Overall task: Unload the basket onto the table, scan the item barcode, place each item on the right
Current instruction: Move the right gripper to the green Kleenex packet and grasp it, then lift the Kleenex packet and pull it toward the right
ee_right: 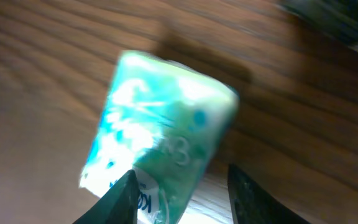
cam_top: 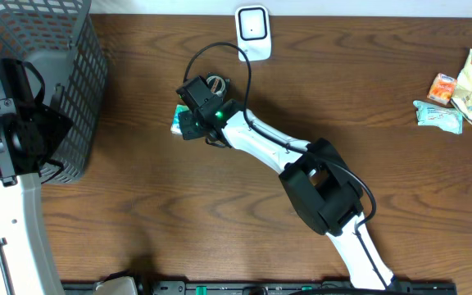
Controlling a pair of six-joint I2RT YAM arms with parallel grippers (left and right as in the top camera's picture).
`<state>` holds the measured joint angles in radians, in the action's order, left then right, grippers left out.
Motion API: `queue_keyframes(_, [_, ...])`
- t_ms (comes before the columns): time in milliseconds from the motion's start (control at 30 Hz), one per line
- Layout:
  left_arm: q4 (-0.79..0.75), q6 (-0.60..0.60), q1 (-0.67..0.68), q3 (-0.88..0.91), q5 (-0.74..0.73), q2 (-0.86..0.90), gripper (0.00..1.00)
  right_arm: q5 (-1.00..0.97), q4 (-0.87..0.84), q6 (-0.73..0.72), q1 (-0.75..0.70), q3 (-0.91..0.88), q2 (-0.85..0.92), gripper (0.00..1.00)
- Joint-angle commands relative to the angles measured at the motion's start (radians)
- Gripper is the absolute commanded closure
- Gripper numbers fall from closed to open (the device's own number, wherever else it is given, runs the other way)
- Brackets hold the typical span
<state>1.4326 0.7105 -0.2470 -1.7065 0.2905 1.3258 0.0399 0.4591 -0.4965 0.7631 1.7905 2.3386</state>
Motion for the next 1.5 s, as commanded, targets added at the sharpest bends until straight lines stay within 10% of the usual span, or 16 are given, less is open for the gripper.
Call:
queue_keyframes(0, [0.002, 0.009, -0.005, 0.002, 0.010, -0.007, 0.02, -0.183, 0.074, -0.011, -0.010, 0.008, 0.008, 0.62])
queue_keyframes(433, [0.002, 0.009, -0.005, 0.002, 0.010, -0.007, 0.02, -0.442, 0.548, 0.025, -0.047, 0.010, -0.187, 0.67])
queue_keyframes(667, [0.002, 0.009, -0.005, 0.002, 0.010, -0.007, 0.02, -0.159, 0.472, 0.246, -0.020, 0.010, -0.234, 0.58])
queue_keyframes(1000, [0.002, 0.009, -0.005, 0.002, 0.010, -0.007, 0.02, -0.018, 0.446, 0.034, 0.001, -0.040, -0.157, 0.97])
queue_keyframes(1467, [0.002, 0.009, -0.005, 0.002, 0.010, -0.007, 0.02, -0.222, 0.407, -0.090, -0.117, -0.119, -0.132, 0.85])
